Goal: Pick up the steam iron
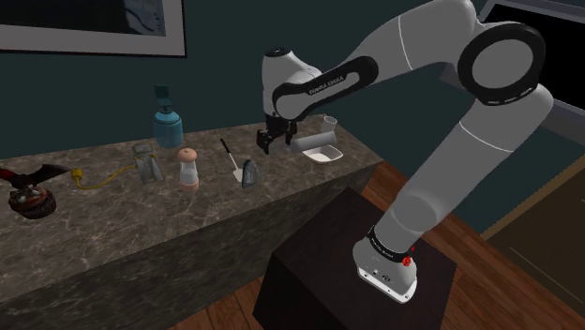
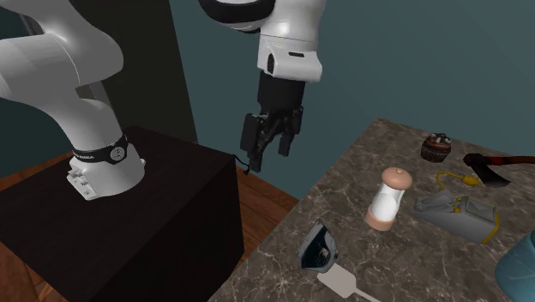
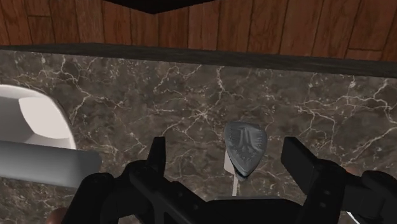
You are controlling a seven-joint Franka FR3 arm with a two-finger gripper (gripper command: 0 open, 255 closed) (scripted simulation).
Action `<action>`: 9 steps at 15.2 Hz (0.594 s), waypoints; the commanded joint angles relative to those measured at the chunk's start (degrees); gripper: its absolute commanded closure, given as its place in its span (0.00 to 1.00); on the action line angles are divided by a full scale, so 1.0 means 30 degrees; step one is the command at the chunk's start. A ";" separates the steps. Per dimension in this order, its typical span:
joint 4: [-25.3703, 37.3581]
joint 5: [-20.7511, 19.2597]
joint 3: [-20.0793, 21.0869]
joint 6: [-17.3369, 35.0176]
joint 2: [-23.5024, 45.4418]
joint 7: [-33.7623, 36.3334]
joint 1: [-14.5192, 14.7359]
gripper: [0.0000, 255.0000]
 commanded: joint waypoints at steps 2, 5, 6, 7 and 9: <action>0.1585 -0.1253 0.0044 0.0901 0.2594 0.1745 0.0003 0.00; 0.3254 -0.2397 -0.0202 0.1457 0.4923 0.3250 0.0225 0.00; 0.3862 -0.2743 -0.0325 0.1589 0.5689 0.3706 0.0334 0.00; 0.4495 -0.3064 -0.0465 0.1697 0.6450 0.4136 0.0456 0.00; 0.5835 -0.3631 -0.0768 0.1845 0.7961 0.4913 0.0718 0.00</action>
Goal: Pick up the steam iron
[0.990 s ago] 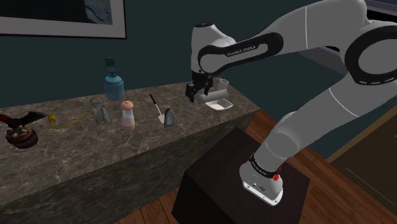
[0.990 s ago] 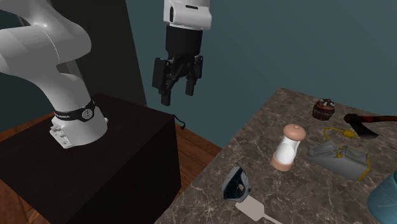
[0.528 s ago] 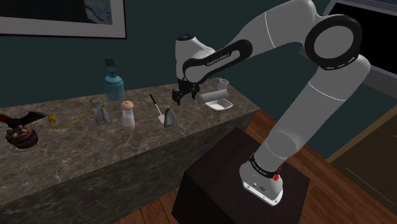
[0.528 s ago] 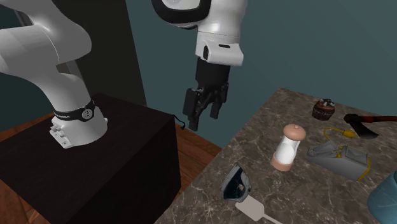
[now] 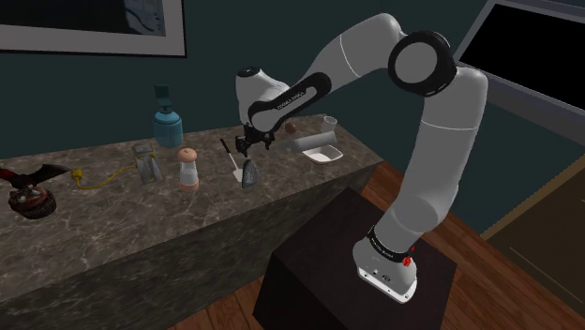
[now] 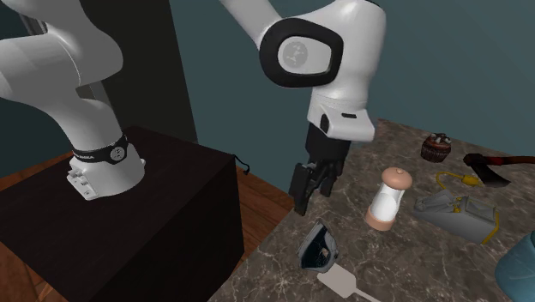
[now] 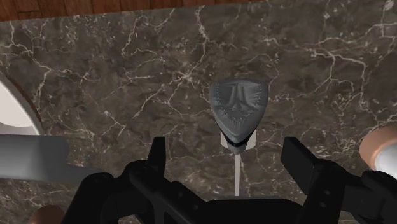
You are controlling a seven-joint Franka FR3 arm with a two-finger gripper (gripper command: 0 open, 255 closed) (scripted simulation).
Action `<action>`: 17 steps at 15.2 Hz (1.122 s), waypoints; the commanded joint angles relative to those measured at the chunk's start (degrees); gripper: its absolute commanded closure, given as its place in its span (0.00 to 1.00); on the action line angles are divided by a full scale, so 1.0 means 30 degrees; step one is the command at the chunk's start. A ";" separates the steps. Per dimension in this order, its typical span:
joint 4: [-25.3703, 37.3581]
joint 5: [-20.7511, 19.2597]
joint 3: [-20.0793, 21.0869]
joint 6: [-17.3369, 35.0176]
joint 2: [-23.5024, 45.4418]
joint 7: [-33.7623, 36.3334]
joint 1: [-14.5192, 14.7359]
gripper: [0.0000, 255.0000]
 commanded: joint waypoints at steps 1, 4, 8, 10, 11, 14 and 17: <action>0.1434 -0.0550 -0.0319 0.0111 0.1557 0.0757 0.0268 0.00; 0.3718 -0.1107 -0.0820 0.0116 0.3804 0.1627 0.0688 0.00; 0.3939 -0.1356 -0.1002 0.0595 0.4527 0.1923 0.0808 0.00; 0.3988 -0.1504 -0.1096 0.0910 0.4910 0.2085 0.0866 0.00; 0.4019 -0.1578 -0.1144 0.1065 0.5104 0.2165 0.0895 0.00; 0.4075 -0.1693 -0.1220 0.1306 0.5415 0.2291 0.0943 0.00; 0.4039 -0.1691 -0.1219 0.1310 0.5380 0.2285 0.0934 1.00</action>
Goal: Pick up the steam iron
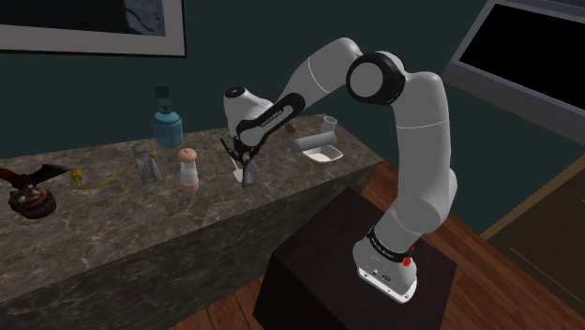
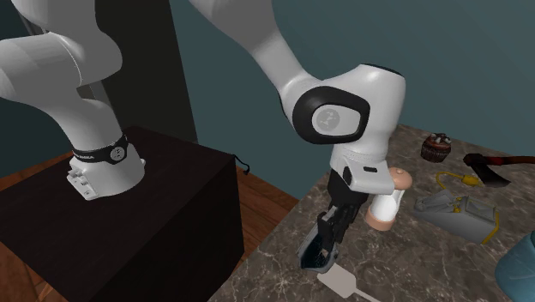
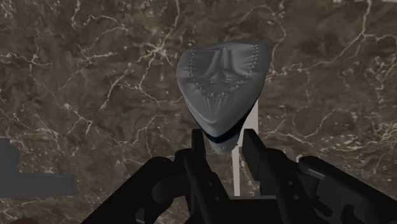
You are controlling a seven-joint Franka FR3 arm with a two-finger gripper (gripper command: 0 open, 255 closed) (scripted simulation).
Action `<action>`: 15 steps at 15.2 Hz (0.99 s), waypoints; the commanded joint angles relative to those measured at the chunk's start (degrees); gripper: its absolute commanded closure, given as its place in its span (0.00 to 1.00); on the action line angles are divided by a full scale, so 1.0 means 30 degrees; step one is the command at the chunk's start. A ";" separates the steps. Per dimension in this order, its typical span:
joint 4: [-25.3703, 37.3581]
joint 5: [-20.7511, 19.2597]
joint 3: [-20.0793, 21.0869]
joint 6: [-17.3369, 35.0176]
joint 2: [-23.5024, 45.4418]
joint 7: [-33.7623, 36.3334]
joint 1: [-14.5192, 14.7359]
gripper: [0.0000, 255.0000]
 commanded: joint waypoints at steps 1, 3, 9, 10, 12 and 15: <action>-0.0002 -0.0002 -0.0001 0.0004 0.0011 0.0003 0.0002 1.00; -0.0001 -0.0002 -0.0002 0.0005 0.0013 0.0004 0.0002 1.00; -0.0043 0.0141 0.0095 -0.0303 -0.0351 -0.0147 -0.0049 1.00; -0.0068 0.0215 0.0143 -0.0460 -0.0543 -0.0228 -0.0079 1.00; -0.0114 0.0363 0.0236 -0.0777 -0.0924 -0.0390 -0.0136 1.00; -0.0151 0.0589 0.0371 -0.1263 -0.1479 -0.0636 -0.0216 1.00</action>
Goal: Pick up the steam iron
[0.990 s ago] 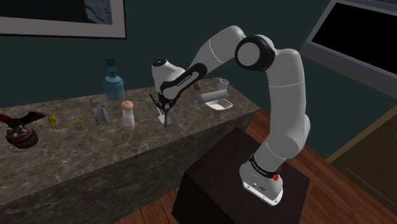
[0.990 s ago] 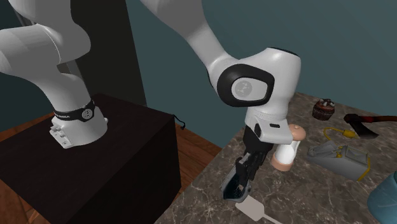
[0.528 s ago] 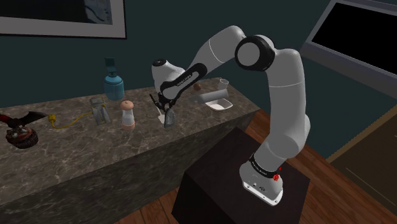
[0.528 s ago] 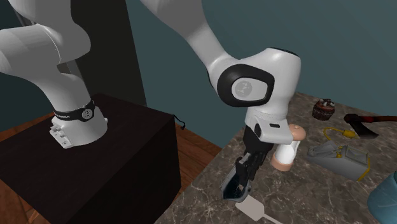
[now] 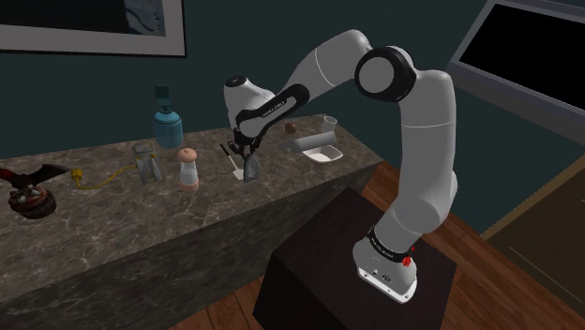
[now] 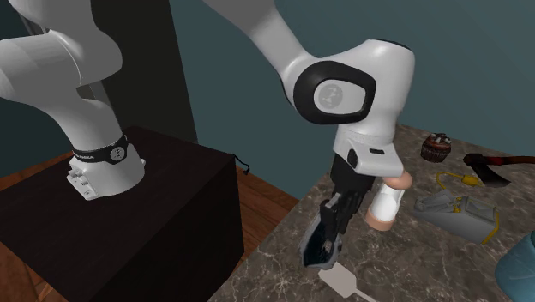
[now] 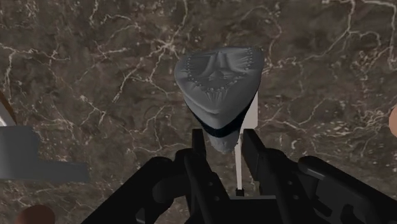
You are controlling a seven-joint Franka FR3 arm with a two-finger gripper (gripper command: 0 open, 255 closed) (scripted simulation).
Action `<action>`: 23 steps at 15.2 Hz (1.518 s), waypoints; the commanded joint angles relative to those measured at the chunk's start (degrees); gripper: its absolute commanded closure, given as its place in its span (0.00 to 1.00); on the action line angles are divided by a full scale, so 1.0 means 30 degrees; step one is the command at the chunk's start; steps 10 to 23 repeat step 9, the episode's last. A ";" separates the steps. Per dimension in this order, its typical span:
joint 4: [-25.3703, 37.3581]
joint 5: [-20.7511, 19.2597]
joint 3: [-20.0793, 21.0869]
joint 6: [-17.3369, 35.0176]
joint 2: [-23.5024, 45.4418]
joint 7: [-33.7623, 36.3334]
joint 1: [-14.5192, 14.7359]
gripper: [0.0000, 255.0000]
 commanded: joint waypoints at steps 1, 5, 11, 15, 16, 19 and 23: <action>-0.0044 0.0165 0.0105 -0.0362 -0.0424 -0.0151 -0.0038 1.00; -0.0018 0.0466 0.0267 -0.1040 -0.1123 -0.0481 -0.0130 1.00; 0.0022 0.0628 0.0347 -0.1414 -0.1483 -0.0659 -0.0174 1.00; 0.0022 0.0628 0.0347 -0.1414 -0.1483 -0.0659 -0.0174 1.00; 0.0022 0.0628 0.0347 -0.1414 -0.1483 -0.0659 -0.0174 1.00; 0.0022 0.0628 0.0347 -0.1414 -0.1483 -0.0659 -0.0174 1.00; 0.0022 0.0628 0.0347 -0.1414 -0.1483 -0.0659 -0.0174 1.00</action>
